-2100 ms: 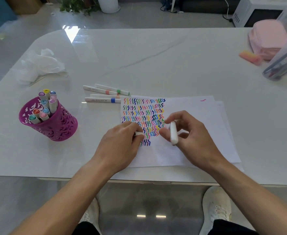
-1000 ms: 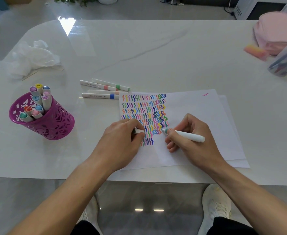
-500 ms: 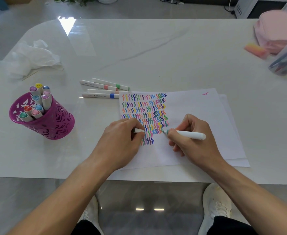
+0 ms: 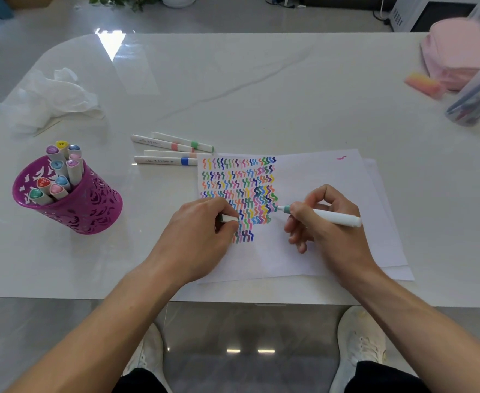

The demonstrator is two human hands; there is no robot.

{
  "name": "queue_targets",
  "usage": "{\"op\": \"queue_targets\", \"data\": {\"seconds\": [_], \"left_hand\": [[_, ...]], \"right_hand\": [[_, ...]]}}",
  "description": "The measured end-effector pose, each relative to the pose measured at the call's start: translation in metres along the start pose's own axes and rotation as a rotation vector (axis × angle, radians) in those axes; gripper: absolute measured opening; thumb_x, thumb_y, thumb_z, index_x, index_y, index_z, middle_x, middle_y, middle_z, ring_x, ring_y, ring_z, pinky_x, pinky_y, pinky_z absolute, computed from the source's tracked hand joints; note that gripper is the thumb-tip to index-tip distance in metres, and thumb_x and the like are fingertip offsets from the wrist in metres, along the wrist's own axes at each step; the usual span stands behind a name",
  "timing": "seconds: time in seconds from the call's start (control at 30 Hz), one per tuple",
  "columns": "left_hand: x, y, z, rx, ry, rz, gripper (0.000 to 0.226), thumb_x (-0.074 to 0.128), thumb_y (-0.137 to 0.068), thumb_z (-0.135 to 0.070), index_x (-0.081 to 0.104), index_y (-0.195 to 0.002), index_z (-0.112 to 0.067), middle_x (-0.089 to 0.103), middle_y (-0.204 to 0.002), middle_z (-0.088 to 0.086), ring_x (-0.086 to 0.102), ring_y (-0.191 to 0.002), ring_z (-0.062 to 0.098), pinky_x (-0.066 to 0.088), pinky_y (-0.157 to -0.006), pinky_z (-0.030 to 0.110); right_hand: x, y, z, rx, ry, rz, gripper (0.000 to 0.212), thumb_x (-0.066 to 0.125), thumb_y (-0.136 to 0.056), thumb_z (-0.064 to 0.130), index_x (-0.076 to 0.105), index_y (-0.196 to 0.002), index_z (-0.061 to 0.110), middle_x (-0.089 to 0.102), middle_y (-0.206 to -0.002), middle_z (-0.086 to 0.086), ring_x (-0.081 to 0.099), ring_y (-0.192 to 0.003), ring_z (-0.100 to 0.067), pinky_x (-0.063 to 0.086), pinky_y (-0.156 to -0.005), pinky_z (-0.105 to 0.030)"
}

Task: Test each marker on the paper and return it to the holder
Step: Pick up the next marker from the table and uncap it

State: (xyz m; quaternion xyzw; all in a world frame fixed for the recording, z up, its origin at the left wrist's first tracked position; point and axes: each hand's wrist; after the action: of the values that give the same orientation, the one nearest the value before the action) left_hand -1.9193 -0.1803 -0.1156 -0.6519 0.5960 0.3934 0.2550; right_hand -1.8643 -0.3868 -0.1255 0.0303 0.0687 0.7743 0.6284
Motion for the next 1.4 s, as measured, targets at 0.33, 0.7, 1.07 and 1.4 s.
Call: {"op": "queue_targets", "data": {"seconds": [0.33, 0.7, 1.07, 1.4], "left_hand": [[-0.007, 0.001, -0.005, -0.014, 0.236, -0.069, 0.021, 0.063, -0.097, -0.028, 0.073, -0.115, -0.031, 0.06, -0.078, -0.025, 0.057, -0.068, -0.007, 0.038, -0.058, 0.005], [-0.004, 0.002, -0.007, 0.008, 0.4, 0.052, 0.012, 0.064, -0.097, -0.027, 0.074, -0.103, -0.028, 0.074, -0.087, -0.004, 0.056, -0.066, 0.01, 0.056, -0.072, 0.041], [-0.005, 0.005, -0.012, 0.055, 0.388, 0.072, 0.011, 0.067, -0.094, -0.031, 0.069, -0.094, -0.042, 0.069, -0.081, -0.009, 0.06, -0.065, 0.01, 0.057, -0.067, 0.035], [-0.003, 0.01, -0.016, 0.021, 0.43, -0.015, 0.016, 0.07, -0.092, -0.021, 0.077, -0.098, -0.034, 0.071, -0.065, -0.01, 0.063, -0.055, 0.007, 0.054, -0.061, 0.02]], "right_hand": [[0.002, -0.001, 0.007, -0.079, -0.072, 0.035, 0.007, 0.068, -0.096, 0.011, 0.076, -0.095, 0.01, 0.071, -0.07, -0.012, 0.065, -0.059, -0.026, 0.05, -0.052, -0.031], [0.004, 0.0, 0.011, -0.08, -0.134, 0.108, 0.009, 0.06, -0.097, -0.003, 0.067, -0.093, 0.002, 0.074, -0.075, -0.019, 0.069, -0.064, -0.031, 0.057, -0.056, -0.035], [0.006, 0.002, 0.008, -0.068, -0.079, 0.152, 0.006, 0.063, -0.098, 0.002, 0.068, -0.096, -0.001, 0.076, -0.079, -0.018, 0.073, -0.066, -0.035, 0.06, -0.059, -0.038], [0.007, 0.001, 0.01, -0.016, -0.151, 0.19, 0.015, 0.063, -0.098, 0.006, 0.066, -0.1, -0.009, 0.075, -0.085, -0.025, 0.075, -0.075, -0.042, 0.062, -0.066, -0.039]]}}
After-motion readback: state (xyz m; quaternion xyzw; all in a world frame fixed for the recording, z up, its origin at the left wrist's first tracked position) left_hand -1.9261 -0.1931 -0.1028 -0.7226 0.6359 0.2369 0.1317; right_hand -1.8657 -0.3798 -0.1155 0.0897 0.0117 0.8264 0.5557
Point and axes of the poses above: each hand's wrist, its own y-axis away from the middle knuckle, its own x-axis out of the palm, z = x × y
